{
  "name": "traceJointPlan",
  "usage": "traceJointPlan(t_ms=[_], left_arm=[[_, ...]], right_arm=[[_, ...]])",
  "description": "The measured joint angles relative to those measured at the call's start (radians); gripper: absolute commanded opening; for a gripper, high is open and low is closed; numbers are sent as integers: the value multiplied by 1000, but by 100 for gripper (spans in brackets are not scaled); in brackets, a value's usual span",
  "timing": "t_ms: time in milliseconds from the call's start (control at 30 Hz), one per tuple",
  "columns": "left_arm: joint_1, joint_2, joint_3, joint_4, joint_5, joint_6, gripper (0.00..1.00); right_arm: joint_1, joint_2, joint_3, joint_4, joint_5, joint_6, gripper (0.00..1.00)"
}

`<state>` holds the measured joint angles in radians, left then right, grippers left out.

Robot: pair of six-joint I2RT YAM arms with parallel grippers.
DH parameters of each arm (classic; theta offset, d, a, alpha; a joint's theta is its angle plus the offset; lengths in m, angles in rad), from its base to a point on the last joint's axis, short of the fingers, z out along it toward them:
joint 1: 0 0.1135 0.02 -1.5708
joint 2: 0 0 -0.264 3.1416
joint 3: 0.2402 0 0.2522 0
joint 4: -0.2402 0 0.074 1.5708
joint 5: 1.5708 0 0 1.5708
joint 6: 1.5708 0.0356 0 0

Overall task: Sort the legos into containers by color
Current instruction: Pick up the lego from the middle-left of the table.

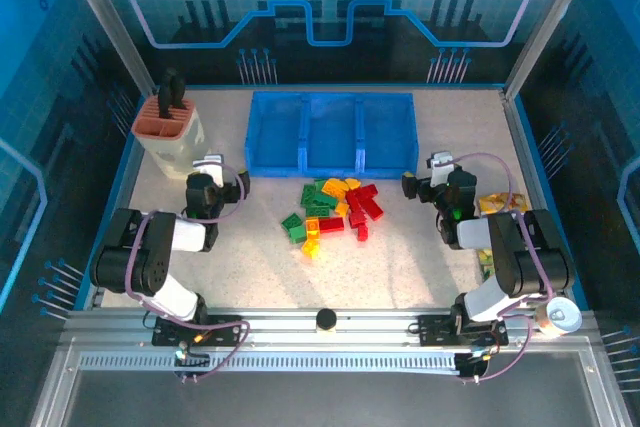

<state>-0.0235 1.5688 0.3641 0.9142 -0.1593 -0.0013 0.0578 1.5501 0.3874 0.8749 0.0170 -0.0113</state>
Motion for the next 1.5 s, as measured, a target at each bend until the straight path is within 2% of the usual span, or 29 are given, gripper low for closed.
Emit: traceJointPlan(t_ms=[1167,1433,1500], left_arm=[[0,0,0,0,-1,0,99],[-2,0,0,11,-44,-8,99],[-15,0,0,12,-82,-8,99]], right_arm=[[0,0,0,0,0,0,100],[0,0,0,0,2,0,100],[8,-2,0,-1,39,0,100]])
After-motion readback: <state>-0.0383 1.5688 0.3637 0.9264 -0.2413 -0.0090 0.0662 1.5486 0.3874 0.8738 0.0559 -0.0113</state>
